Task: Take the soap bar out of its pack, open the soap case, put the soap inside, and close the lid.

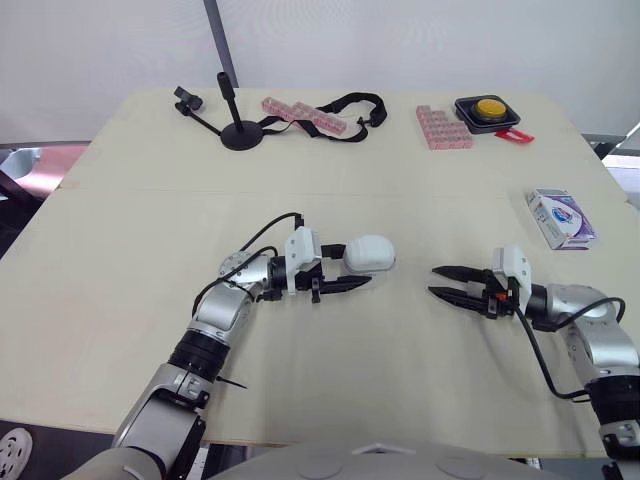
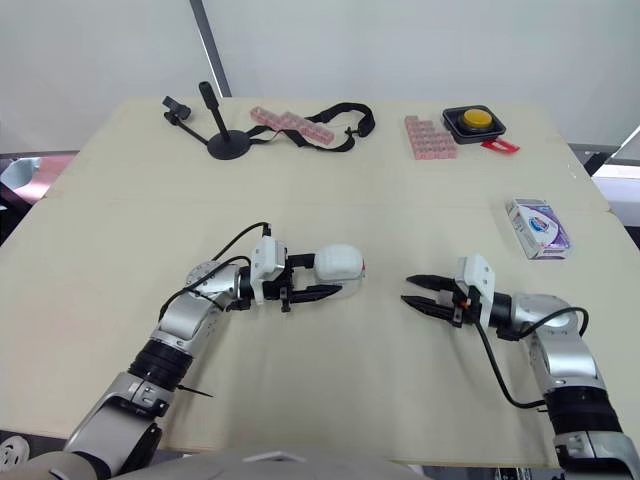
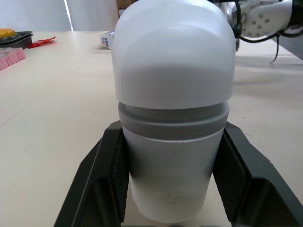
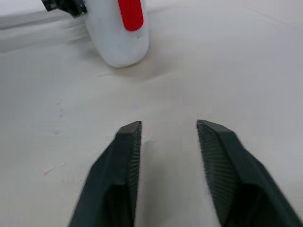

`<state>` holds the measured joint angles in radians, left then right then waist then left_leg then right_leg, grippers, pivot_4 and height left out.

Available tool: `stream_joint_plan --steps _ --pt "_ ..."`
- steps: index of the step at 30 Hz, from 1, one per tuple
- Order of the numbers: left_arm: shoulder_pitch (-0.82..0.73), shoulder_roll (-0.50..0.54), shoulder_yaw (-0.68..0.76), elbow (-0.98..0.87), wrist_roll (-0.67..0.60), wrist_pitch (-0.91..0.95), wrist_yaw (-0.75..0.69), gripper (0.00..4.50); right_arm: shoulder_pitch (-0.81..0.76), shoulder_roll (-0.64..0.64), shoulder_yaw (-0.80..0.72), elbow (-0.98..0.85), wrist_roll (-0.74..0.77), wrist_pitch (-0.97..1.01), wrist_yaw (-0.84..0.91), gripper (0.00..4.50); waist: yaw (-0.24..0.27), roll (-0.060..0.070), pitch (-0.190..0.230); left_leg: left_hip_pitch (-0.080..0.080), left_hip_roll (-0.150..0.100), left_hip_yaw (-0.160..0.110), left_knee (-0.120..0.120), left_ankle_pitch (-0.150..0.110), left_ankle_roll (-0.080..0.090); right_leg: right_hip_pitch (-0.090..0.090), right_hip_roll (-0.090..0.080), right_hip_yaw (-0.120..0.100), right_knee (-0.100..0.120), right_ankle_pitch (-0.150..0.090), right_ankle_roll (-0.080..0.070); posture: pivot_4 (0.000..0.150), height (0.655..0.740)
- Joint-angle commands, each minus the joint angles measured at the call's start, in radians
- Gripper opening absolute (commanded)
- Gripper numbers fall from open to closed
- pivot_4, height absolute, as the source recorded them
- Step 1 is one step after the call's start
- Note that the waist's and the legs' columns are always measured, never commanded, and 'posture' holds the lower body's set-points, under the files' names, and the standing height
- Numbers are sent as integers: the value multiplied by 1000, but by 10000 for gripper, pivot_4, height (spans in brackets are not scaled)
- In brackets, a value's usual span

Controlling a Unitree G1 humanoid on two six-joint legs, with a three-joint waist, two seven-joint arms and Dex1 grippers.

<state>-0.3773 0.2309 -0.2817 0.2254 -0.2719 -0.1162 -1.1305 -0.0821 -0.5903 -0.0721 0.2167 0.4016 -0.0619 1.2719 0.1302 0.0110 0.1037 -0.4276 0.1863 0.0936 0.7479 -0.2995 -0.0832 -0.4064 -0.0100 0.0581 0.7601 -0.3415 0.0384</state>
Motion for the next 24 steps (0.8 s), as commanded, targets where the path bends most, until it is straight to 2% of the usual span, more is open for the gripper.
stream_joint_plan --steps 1,3,4,11,17,24 --pt "17 11 4 -14 0 8 -2 19074 3 11 -50 12 23 -78 1 6699 -1 0 0 0 0 0 0 0 0 0 0 0 0 0 0 1500 7096" --pt "21 9 3 -16 -2 9 -1 19074 6 20 -55 22 26 -104 -1 451 -2 0 0 0 0 0 0 0 0 0 0 0 0 0 0 1500 7096" --pt "22 8 4 -16 -2 9 -1 19074 5 24 -58 25 29 -112 -3 165 -3 0 0 0 0 0 0 0 0 0 0 0 0 0 0 1500 7096" --pt "21 0 5 -17 -5 13 -3 19074 -26 24 -69 -41 64 -98 -13 165 -3 0 0 1 0 -1 0 0 0 1 0 -2 -1 0 0 1500 7096" --pt "16 2 6 -14 -9 10 -10 19074 -138 25 -59 -212 147 48 -75 165 -8 1 0 3 0 -1 0 0 0 1 0 -2 -1 0 0 1500 7096" --pt "16 1 8 -20 -8 9 -12 19074 -215 48 19 -386 192 201 -123 165 0 1 0 2 0 -2 -1 0 0 1 0 -3 -1 0 0 1500 7096"
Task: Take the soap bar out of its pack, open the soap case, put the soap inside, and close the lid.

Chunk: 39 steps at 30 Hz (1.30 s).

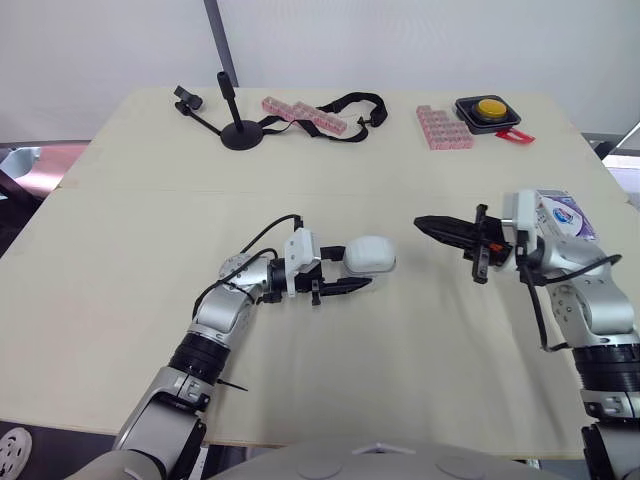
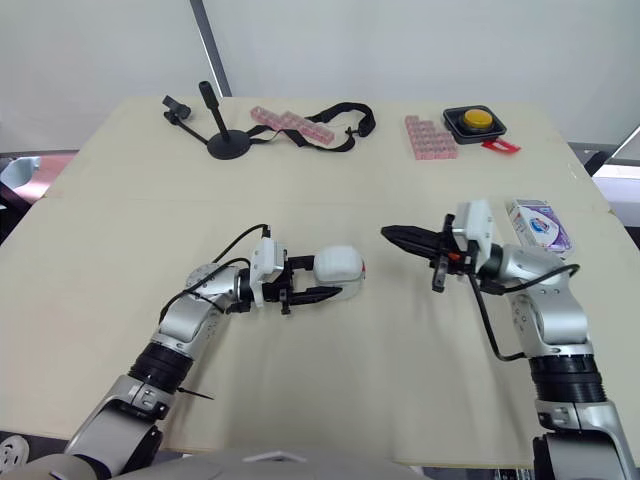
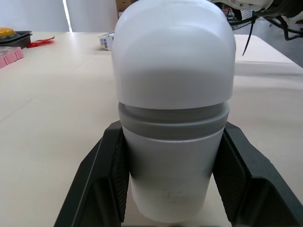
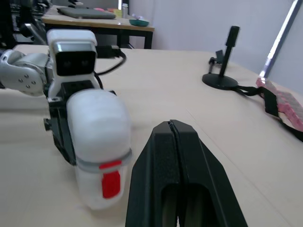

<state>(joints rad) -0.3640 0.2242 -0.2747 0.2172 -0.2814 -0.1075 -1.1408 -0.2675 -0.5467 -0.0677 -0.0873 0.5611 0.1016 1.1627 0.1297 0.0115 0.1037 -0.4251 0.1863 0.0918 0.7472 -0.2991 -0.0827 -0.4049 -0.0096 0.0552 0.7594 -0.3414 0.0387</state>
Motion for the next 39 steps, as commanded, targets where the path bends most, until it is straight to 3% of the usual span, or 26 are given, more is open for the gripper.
stream_joint_plan --steps 1,11,39 --pt "4 8 1 -13 3 0 -1 19074 -37 7 24 -98 34 51 -20 165 1 0 0 0 0 0 0 0 0 0 0 0 0 0 0 1500 7096" --pt "8 8 1 -20 5 3 7 19074 -67 6 95 -168 0 92 -30 165 1 0 0 0 0 0 -1 0 0 0 -1 -1 -2 0 0 1500 7096" --pt "7 9 0 -27 9 14 20 19074 -75 -10 201 -117 -114 73 -2 165 -1 0 0 0 0 0 -1 0 0 0 -1 0 -2 0 0 1500 7096"
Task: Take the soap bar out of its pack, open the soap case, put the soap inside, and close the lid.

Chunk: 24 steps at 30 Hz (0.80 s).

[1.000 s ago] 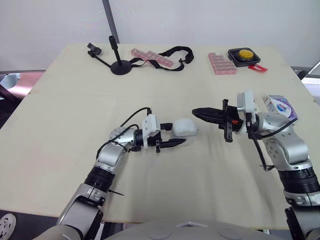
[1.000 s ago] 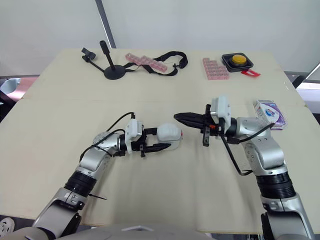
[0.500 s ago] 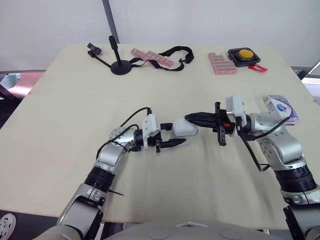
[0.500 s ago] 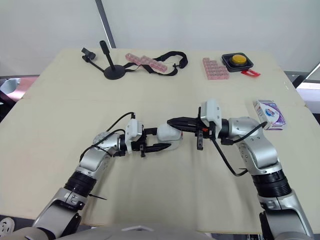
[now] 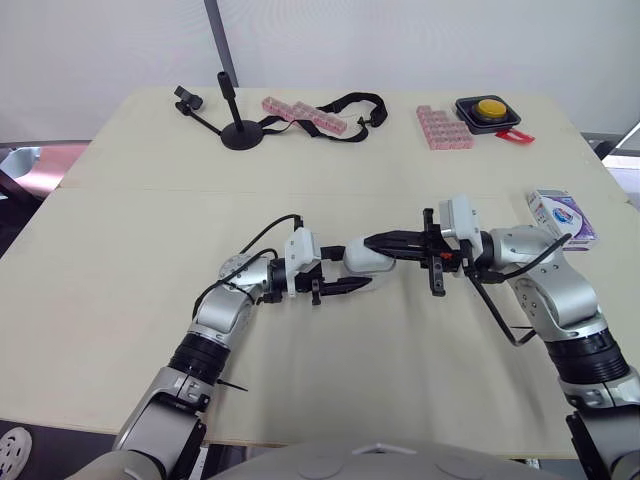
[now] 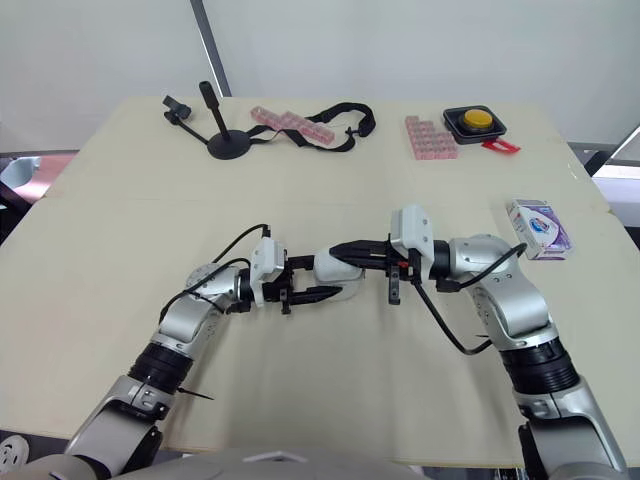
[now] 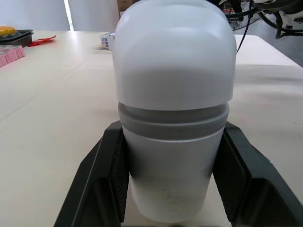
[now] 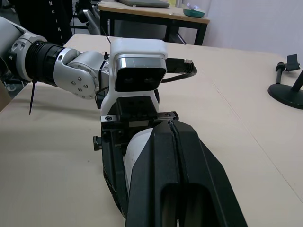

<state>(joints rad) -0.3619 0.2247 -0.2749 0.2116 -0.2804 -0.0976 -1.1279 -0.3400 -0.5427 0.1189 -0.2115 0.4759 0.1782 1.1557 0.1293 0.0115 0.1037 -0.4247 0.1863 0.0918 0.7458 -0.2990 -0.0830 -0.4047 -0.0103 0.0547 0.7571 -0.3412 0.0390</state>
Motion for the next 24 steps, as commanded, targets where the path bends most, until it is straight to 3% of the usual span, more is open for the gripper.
stream_joint_plan --steps 1,18,24 --pt "5 8 0 -21 8 4 8 19074 -2 -16 20 13 -38 -10 9 165 -1 0 0 0 0 0 0 0 0 0 0 0 0 0 0 1500 7096" --pt "5 11 -2 -27 8 4 15 19074 -7 -34 90 51 -97 58 -28 165 -23 -1 0 16 -4 1 -16 3 -1 21 -4 -2 -12 0 0 1500 7096" --pt "12 17 -2 -32 8 4 15 19074 -6 -12 23 71 -53 30 -50 165 -24 -1 0 16 -4 0 -16 3 0 22 -5 -2 -13 0 0 1500 7096"
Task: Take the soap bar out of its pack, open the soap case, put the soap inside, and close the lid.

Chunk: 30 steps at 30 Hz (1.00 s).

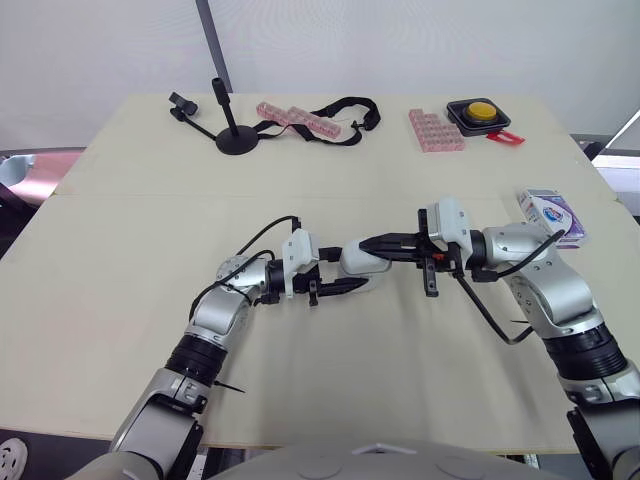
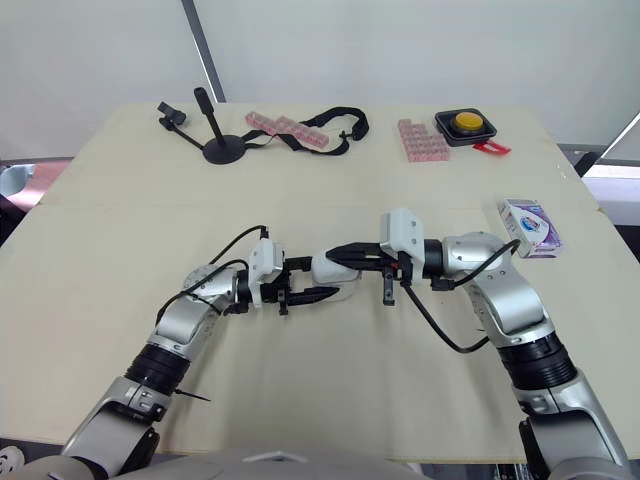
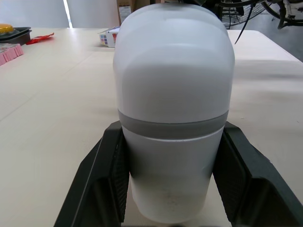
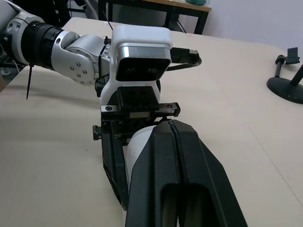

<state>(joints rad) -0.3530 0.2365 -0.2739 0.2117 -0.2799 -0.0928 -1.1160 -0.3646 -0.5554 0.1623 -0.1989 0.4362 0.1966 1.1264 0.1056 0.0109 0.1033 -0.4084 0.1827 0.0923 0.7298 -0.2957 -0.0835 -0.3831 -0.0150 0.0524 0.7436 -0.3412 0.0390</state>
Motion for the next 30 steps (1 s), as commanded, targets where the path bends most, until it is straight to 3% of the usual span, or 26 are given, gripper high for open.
stream_joint_plan --steps 1,11,17,25,30 --pt "5 7 -2 -33 7 -2 2 19074 20 4 -40 63 4 5 -18 165 0 0 0 0 0 0 0 0 0 0 0 0 0 0 0 1500 7096" --pt "17 38 16 -60 -8 20 -2 19074 102 -16 -237 157 70 -157 54 165 4 0 1 -3 0 0 -4 0 0 -1 2 -1 -5 0 0 1500 7096" --pt "30 69 36 -158 -93 202 1 19074 205 -45 -243 197 29 -310 137 165 1 0 2 -3 0 0 -7 0 0 -1 1 -3 -9 0 0 1500 7096" --pt "27 149 109 -368 -385 826 115 19074 308 -59 -243 217 32 -439 208 25238 -2 -1 4 -2 0 0 -7 0 0 -3 1 -3 -10 0 0 1500 7096" --pt "-29 145 188 -368 -562 1215 259 19074 338 -63 -244 204 60 -414 219 41703 1 -1 4 -2 0 0 -7 0 0 -3 1 -3 -11 0 0 1500 7096"
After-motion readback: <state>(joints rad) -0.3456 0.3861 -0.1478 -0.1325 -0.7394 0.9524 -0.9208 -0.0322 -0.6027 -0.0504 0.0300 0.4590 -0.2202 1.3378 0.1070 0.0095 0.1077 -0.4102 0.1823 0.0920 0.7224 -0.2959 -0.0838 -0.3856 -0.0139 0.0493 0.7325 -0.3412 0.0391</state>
